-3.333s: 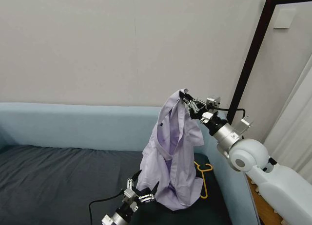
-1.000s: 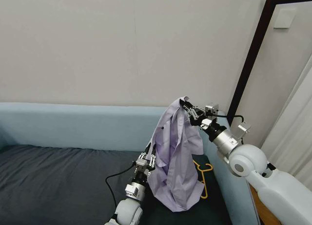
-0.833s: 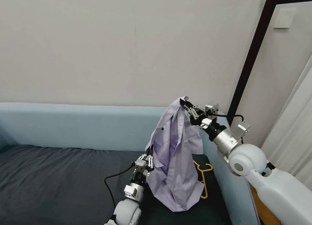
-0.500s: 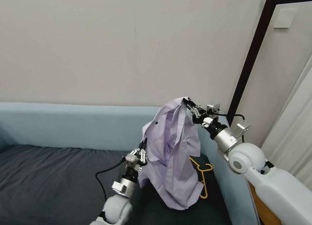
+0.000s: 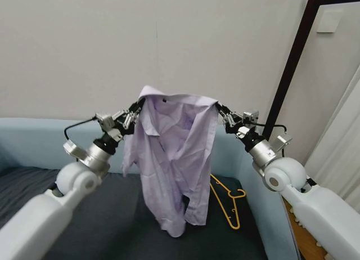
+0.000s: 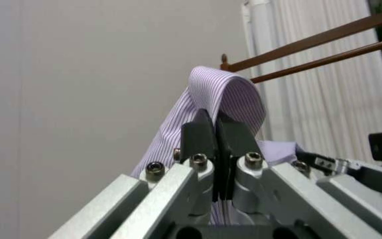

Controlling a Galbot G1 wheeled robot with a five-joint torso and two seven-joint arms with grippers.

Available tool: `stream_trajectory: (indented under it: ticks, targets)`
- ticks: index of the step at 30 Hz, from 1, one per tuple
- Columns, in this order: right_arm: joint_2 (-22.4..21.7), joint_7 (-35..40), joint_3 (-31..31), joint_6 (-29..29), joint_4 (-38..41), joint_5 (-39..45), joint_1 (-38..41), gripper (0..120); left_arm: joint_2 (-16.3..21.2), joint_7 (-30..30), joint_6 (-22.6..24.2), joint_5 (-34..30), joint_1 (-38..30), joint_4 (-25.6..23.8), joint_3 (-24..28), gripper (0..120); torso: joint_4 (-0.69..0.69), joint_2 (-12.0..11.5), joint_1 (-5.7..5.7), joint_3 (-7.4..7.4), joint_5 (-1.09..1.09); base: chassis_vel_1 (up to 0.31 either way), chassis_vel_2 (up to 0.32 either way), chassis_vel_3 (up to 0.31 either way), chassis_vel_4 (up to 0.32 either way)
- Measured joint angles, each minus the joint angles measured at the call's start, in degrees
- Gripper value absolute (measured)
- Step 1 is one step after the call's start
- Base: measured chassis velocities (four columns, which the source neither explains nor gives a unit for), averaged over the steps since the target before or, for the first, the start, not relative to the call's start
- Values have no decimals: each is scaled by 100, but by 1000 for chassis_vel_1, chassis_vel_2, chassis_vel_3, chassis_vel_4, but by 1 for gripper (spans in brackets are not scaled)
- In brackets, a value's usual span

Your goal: Pick up the clothes from the sofa and hang them on the clothes hanger.

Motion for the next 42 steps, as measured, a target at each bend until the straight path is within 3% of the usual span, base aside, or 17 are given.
stream_trajectory:
  ticks: [6,8,10,13,16,19,22,25,27,30,42]
  targets:
    - [-76,-175,161,101,369,281,-102,0,188,1239,43,140,-261,546,188,0,0,1,0,-1,0,0,0,0,0]
    - [-72,-119,63,100,506,102,-337,0,56,1955,5,803,192,834,-43,0,-4,1,0,0,-3,0,0,0,0]
    - [-38,-83,-38,99,509,20,-373,0,19,2077,-35,986,389,863,-174,0,-5,1,0,0,-3,0,0,0,0]
    - [157,202,-645,113,541,-256,-586,0,-314,2349,-375,1851,1329,1106,-536,0,7,1,0,0,-2,0,0,0,0]
    - [236,319,-876,124,554,-333,-701,0,-538,2338,-569,2214,1615,1296,-566,0,8,1,0,-1,-3,0,0,0,0]
    - [408,404,-1183,198,415,-537,-855,0,-987,2046,-927,2788,1987,1653,-571,0,-2,1,-1,-1,0,0,0,0,0]
    - [549,430,-1334,228,295,-589,-921,0,-1325,1768,-1117,3185,2261,1851,-591,8,-2,0,0,0,0,0,0,0,0]
    - [687,433,-1393,235,149,-587,-915,0,-1606,1136,-1382,3653,2740,1925,-618,23,1,1,0,-1,1,0,0,0,0]
    - [719,432,-1397,235,100,-581,-895,0,-1656,991,-1464,3740,2852,1928,-635,25,2,0,0,-1,0,0,0,0,0]
    - [829,432,-1396,235,-86,-574,-814,0,-1801,729,-1773,3926,3255,1930,-749,39,3,1,-1,-1,2,0,0,0,0]
    - [957,387,-1235,234,-426,-618,-782,0,-1987,348,-2308,4062,3702,1844,-751,81,1,0,-1,-1,1,0,0,0,0]
